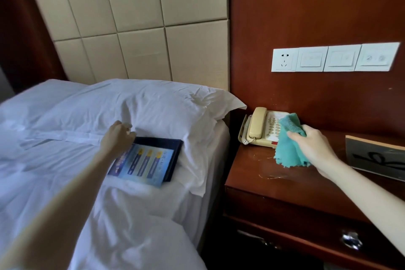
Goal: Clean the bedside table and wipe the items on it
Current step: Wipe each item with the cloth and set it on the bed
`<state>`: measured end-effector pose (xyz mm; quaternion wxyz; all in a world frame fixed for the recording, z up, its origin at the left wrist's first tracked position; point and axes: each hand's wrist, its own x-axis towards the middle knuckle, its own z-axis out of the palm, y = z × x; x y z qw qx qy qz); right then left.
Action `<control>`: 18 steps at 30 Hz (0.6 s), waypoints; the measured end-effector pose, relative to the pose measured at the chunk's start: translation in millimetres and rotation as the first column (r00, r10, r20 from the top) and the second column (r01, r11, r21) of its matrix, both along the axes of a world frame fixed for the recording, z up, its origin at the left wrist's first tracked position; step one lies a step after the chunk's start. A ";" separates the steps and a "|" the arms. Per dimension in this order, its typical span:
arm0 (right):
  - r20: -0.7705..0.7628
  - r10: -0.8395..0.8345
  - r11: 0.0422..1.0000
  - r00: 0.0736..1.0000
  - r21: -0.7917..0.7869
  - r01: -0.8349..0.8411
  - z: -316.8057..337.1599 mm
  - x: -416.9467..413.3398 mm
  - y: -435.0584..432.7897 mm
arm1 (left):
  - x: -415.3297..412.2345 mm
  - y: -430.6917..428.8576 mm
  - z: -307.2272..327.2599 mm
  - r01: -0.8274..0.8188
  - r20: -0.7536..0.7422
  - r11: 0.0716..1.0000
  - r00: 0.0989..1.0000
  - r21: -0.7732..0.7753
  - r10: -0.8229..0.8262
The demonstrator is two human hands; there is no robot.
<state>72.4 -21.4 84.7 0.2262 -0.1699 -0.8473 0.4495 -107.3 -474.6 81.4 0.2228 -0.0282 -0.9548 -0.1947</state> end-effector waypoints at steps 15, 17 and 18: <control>-0.059 -0.175 0.980 0.983 -0.103 0.169 0.4 30.5 54.9 | 20.0 196.5 12.6 0.550 -0.163 0.819 0.834 0.161 -0.528; -0.059 -0.223 0.968 0.973 -0.129 0.214 0.2 40.9 70.8 | 26.7 229.4 10.0 0.612 -0.158 0.778 0.789 0.138 -0.593; -0.058 -0.246 0.963 0.967 -0.129 0.237 0.1 45.8 78.8 | 30.0 245.6 8.4 0.635 -0.152 0.762 0.772 0.129 -0.618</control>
